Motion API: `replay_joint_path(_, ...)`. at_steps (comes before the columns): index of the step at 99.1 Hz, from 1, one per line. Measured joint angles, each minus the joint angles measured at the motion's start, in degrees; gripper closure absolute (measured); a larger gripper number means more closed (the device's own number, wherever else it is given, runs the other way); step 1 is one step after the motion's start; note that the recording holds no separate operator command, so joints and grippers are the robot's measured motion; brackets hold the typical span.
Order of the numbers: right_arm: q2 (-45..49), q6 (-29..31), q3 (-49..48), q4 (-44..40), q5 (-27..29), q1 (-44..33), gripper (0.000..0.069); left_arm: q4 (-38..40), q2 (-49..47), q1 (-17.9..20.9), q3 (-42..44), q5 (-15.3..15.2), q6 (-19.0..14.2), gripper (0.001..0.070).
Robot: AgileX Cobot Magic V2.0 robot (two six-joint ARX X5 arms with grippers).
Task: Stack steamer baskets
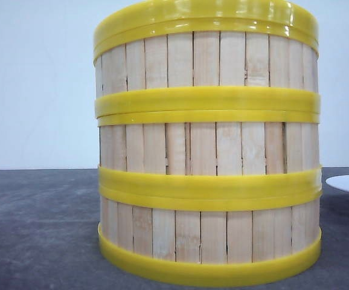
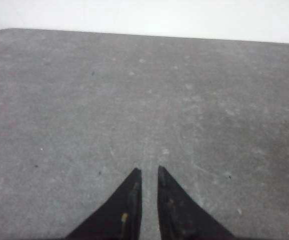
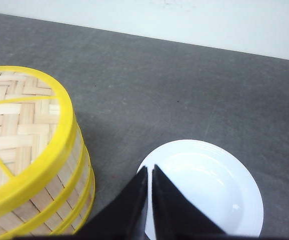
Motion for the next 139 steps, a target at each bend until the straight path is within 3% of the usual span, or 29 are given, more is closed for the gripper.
replay_joint_path(100,0.0,0.0,0.0,0.0,0.0,0.0,0.0683,0.2,-0.2,0.0,0.0,0.0,-0.3,0.0679)
replay_joint_path(110,0.0,-0.7,0.0,0.4,1.9,0.0,0.0683,0.2,-0.2,0.0,0.0,0.0,-0.3,0.0679)
replay_joint_path(124,0.0,-2.9,0.0,5.6,6.9,-2.3,0.0683,0.2,-0.2,0.0,0.0,0.0,-0.3,0.0679)
replay_joint_path(139,-0.1,-8.4,-1.2,15.9,2.0,-11.8,0.0683,0.2,-0.2,0.0,0.0,0.0,-0.3,0.0679)
